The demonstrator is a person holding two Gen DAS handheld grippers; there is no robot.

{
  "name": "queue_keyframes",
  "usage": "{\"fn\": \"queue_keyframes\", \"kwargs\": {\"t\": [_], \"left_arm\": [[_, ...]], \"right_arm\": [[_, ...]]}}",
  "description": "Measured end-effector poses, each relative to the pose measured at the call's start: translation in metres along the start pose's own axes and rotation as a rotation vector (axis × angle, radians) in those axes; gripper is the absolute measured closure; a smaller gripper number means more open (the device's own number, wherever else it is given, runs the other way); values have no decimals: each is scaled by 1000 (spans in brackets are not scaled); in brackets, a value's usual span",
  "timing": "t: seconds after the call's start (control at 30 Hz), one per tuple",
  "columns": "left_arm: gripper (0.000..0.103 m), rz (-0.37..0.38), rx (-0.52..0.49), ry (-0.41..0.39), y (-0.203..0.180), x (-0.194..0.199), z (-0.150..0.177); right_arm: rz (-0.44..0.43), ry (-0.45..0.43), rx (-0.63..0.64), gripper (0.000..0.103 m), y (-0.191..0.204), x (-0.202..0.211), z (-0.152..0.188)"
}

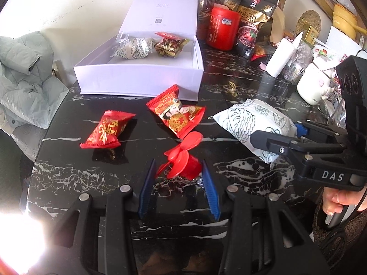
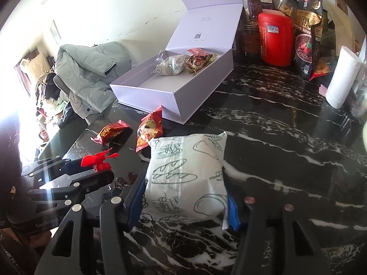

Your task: Organize objects

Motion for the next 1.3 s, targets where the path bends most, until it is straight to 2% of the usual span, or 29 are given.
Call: {"fn": "queue_keyframes", "kwargs": {"t": [0.33,0.67,0.87,1.3], "left_arm": [[64,-9,-34,-56,-23,31,-14],[64,-21,-47,-107,-44,62,-8],[64,-18,-46,-114,-46,65,-17],[64,3,-72,-103,-47,41,-64]], "right_arm": [[9,-53,1,43,1,48,3],[3,-124,45,43,14,92,8],[-7,-128,70,43,18,96,1],[15,-105,63,43,-3,80,-30]]}}
Point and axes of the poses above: each gripper's, at about its wrist camera, not at the fingertips, and x roughly against the way its jaws point, y to its left, z to its underside, the point moved 8 cm from there along -x, roughly the way its jaws point, and after that the axes turned 6 degrees about x, right-handed, at the moved point
